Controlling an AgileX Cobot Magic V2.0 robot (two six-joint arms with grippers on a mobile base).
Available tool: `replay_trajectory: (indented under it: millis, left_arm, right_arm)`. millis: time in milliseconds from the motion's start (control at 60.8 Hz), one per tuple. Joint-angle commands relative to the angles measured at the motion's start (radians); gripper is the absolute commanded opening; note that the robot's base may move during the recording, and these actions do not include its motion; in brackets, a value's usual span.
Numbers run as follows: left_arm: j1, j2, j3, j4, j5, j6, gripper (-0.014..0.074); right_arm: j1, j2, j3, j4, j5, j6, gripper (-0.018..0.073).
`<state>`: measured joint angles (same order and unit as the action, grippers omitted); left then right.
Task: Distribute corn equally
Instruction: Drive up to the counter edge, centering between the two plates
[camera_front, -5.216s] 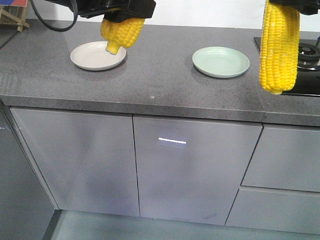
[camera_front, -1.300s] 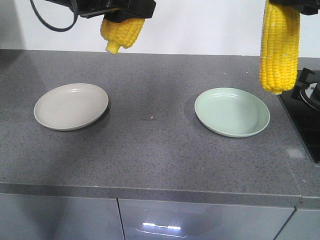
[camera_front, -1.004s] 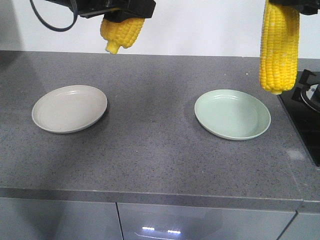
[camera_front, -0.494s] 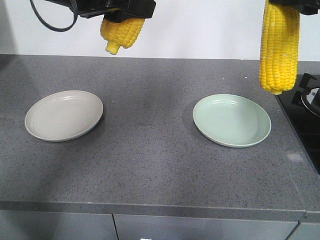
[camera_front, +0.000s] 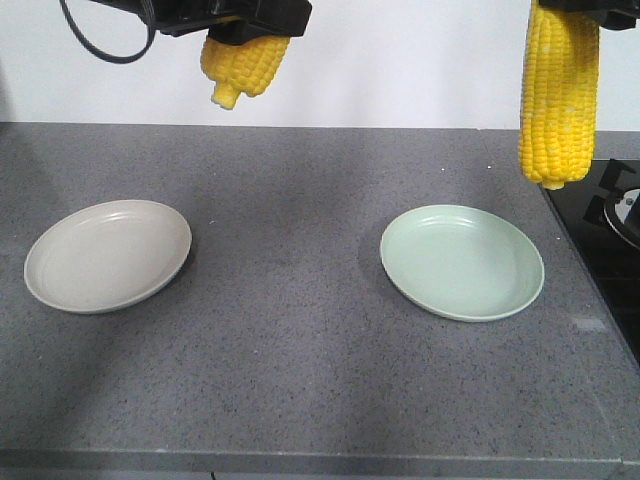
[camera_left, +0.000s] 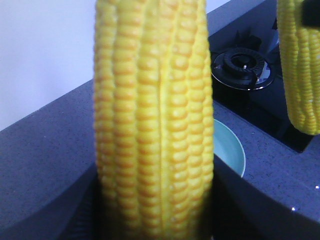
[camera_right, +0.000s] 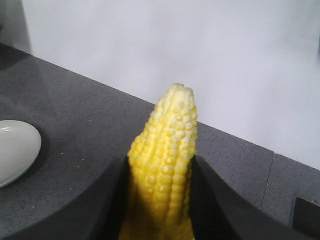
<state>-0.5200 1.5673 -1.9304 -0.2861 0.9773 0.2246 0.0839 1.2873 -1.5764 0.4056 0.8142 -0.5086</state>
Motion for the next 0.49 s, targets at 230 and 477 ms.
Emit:
replay_trajectory:
  millis: [230,477]
  left_arm:
    - [-0.001,-0.037,-0.032,-0.02,-0.067,-0.009,-0.0006]
    - [-0.001,-0.037,-0.032,-0.02,-0.067,-0.009,-0.0006]
  right_arm:
    - [-0.003,-0.028,-0.03,0.019,-0.067,-0.006,-0.0005]
    - [-0.003,-0.028,-0.03,0.019,-0.067,-0.006,-0.0005]
